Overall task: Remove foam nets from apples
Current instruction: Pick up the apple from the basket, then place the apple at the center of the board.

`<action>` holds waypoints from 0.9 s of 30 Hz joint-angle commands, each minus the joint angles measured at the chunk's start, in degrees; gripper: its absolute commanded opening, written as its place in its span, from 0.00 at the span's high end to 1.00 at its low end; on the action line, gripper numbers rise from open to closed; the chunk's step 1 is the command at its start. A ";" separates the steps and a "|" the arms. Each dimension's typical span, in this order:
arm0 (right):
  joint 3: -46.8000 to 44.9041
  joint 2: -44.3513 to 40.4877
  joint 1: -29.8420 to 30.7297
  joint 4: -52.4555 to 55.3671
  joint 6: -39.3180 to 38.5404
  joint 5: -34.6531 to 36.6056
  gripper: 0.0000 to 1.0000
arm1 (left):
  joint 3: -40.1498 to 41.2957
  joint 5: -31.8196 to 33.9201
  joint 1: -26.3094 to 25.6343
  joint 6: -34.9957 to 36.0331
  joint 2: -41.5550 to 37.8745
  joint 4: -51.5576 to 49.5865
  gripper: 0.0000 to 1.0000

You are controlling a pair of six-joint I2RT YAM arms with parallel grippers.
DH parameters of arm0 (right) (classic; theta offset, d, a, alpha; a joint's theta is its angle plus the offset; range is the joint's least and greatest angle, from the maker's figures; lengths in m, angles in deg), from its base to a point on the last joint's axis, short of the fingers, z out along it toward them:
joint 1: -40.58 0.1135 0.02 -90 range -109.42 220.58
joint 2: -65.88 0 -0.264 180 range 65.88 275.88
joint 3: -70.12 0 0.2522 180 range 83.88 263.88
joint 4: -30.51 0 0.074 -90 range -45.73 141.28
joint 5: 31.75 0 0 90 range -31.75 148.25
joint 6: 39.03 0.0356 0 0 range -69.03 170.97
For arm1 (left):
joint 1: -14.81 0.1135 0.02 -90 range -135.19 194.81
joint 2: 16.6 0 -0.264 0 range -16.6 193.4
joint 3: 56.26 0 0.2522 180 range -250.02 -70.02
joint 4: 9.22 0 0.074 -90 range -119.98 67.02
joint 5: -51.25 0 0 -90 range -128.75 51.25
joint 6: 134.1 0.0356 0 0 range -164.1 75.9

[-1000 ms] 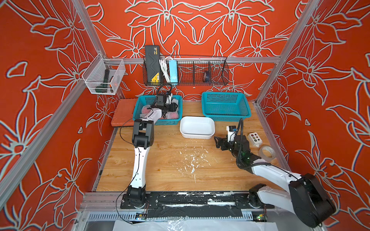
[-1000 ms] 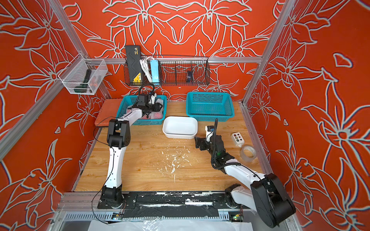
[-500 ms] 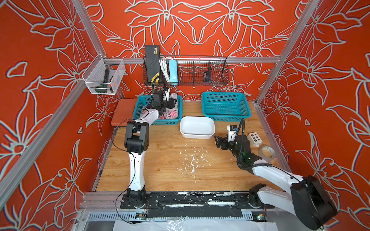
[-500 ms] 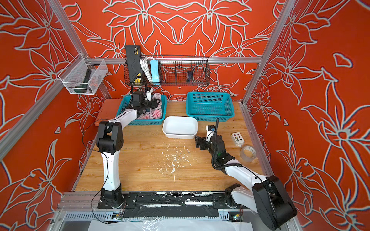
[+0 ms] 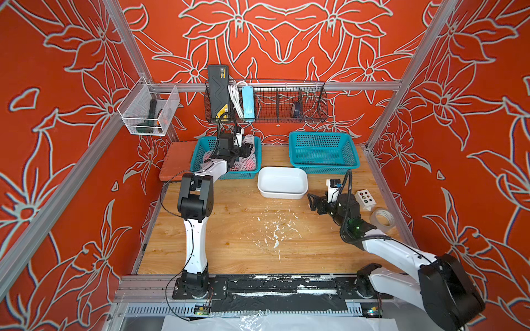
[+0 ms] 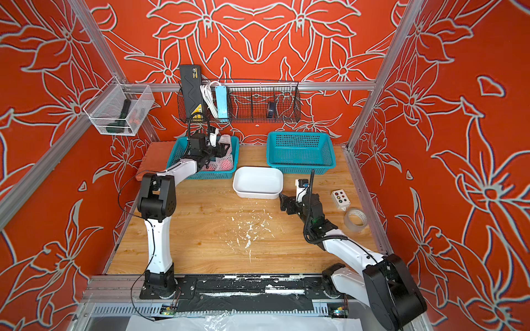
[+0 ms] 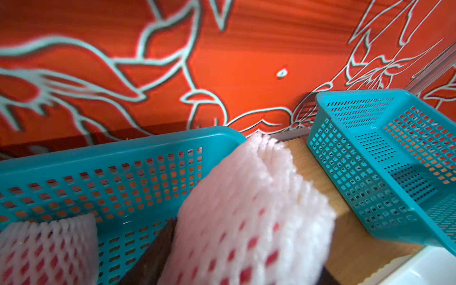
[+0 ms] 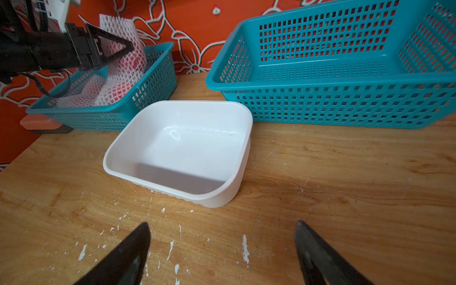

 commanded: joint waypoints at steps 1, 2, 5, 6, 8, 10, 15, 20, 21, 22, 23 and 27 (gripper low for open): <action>-0.57 -0.57 0.32 -1.03 0.69 1.08 0.09 | -0.61 -0.48 -0.14 -0.13 -4.29 4.17 0.70; -0.60 -0.53 0.30 -1.02 0.69 1.08 0.09 | -0.76 -0.49 -0.15 -0.04 -4.42 4.47 0.70; -0.53 -0.51 0.33 -1.01 0.69 1.03 0.09 | -1.93 -0.76 -0.23 -0.04 -4.42 4.46 0.70; -0.53 -0.53 0.34 -1.01 0.69 1.09 0.09 | -2.09 -0.80 -0.23 -0.04 -4.40 4.54 0.70; -0.65 -0.71 0.35 -1.01 0.69 1.23 0.09 | -1.60 -0.91 -0.40 -0.04 -4.78 6.29 0.70; -0.67 -0.68 0.35 -0.96 0.69 1.09 0.09 | -2.05 -0.93 -0.61 0.01 -4.84 6.81 0.70; -0.59 -0.73 0.32 -0.70 0.52 1.34 0.09 | -2.80 -1.63 -1.20 -0.04 -5.58 5.43 0.70; -0.51 -0.80 0.34 -0.72 0.52 1.24 0.09 | 3.30 -2.35 -1.73 -0.57 -10.51 7.13 0.70; -0.54 -0.81 0.32 -0.72 0.52 1.27 0.09 | 5.13 -2.35 -1.90 -0.72 -11.91 7.43 0.70; -0.51 -0.83 0.32 -0.76 0.52 1.33 0.09 | 7.40 -2.41 -1.99 -0.87 -13.58 7.96 0.70; -0.55 -0.89 0.28 -0.84 0.52 1.26 0.09 | 9.49 -2.49 -2.15 -1.00 -15.06 8.80 0.70; -0.49 -0.96 0.31 -0.92 0.61 0.93 0.09 | 18.18 -3.11 -3.17 -1.41 -21.42 11.08 0.69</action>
